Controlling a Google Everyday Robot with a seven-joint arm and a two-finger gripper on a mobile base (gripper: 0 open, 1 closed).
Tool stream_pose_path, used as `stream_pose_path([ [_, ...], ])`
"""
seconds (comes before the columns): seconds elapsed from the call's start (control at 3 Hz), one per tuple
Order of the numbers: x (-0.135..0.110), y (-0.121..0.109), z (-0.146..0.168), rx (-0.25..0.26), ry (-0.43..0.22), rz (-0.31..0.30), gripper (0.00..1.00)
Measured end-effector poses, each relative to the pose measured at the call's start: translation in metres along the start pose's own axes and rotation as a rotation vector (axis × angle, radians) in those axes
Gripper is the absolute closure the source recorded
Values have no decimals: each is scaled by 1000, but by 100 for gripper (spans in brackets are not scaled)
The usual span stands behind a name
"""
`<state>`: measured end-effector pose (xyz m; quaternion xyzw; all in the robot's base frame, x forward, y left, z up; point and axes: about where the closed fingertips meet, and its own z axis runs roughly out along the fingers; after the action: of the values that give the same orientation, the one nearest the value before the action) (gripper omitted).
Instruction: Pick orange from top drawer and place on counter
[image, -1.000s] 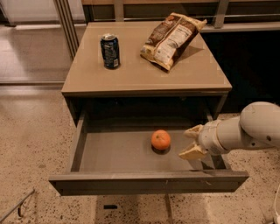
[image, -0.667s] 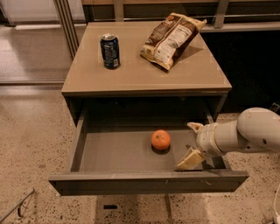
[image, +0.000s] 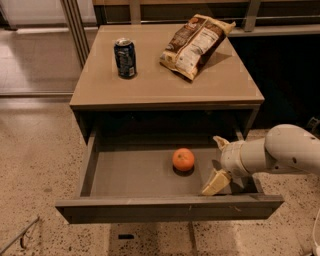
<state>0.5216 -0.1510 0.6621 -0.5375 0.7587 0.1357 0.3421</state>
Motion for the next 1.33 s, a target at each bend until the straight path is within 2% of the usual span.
stream_pose_path([
  [0.67, -10, -13, 12, -5, -18, -19, 0],
  [1.0, -13, -17, 15, -23, -15, -24, 4],
  [1.33, -21, -17, 14, -91, 7, -32, 0],
])
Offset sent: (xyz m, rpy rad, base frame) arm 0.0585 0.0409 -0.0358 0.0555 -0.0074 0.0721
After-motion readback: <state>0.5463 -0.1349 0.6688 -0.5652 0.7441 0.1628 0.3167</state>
